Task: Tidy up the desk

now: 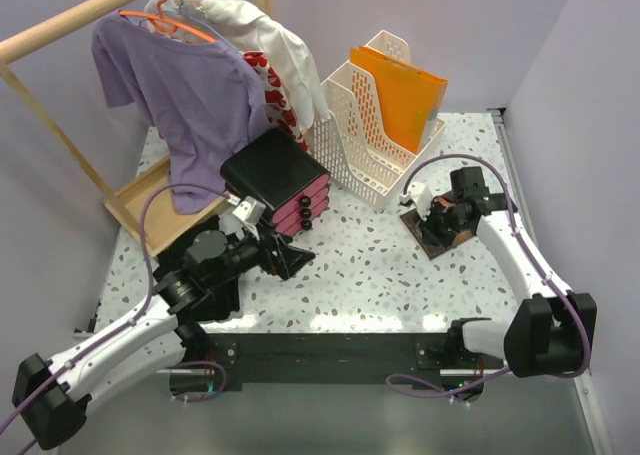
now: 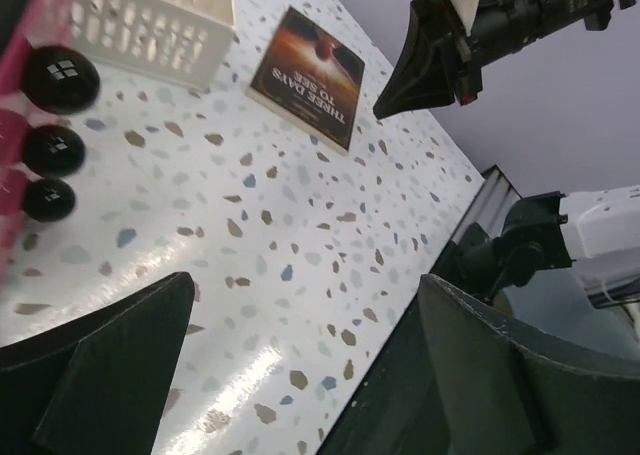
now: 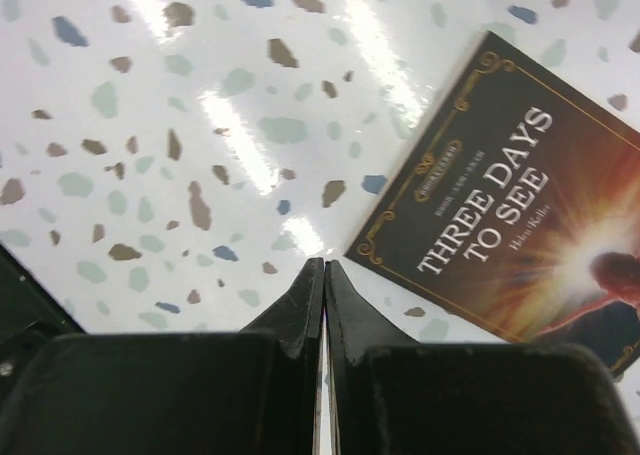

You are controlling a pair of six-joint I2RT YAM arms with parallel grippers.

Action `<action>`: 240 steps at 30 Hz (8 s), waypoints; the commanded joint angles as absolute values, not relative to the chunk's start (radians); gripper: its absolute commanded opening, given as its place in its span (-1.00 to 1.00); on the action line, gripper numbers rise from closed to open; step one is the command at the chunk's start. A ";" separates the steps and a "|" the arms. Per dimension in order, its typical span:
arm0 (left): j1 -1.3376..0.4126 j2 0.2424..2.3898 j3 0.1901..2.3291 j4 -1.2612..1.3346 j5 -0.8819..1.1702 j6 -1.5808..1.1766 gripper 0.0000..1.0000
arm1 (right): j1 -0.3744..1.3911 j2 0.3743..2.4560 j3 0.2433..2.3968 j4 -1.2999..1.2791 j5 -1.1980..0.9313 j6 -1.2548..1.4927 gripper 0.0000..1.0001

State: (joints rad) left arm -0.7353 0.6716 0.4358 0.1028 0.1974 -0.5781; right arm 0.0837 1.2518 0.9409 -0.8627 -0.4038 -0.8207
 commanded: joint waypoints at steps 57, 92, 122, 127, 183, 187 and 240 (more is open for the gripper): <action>-0.811 0.759 0.357 0.354 0.258 -0.719 1.00 | 0.305 1.441 0.888 -0.615 -0.173 -0.457 -1.00; -1.156 1.376 0.468 0.699 0.010 -0.019 1.00 | 0.413 1.169 1.000 -0.851 -0.598 -0.483 -1.00; -1.207 1.672 0.580 0.981 -0.143 0.359 0.51 | 0.442 1.143 1.022 -0.930 -0.730 -0.459 -1.00; -1.207 1.643 0.577 0.960 -0.140 0.328 -0.91 | 0.442 1.140 1.025 -0.939 -0.721 -0.462 -1.00; -1.204 0.845 0.557 0.260 -0.230 0.072 0.83 | 0.043 1.019 1.186 -0.805 -0.719 -0.629 -1.00; -1.204 0.802 0.638 0.039 -0.284 0.118 0.88 | -0.089 1.040 1.270 -0.770 -0.724 -0.542 -1.00; -1.204 0.629 0.607 -0.296 -0.620 0.028 0.99 | 0.103 1.750 1.749 -0.153 -0.629 -0.278 -1.00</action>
State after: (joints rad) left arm -1.2057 0.6376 0.6067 -0.3099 -0.6109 0.0368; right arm 0.0929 1.6913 1.6833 -0.2745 -0.6128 -0.3267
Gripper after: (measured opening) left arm 0.995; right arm 0.131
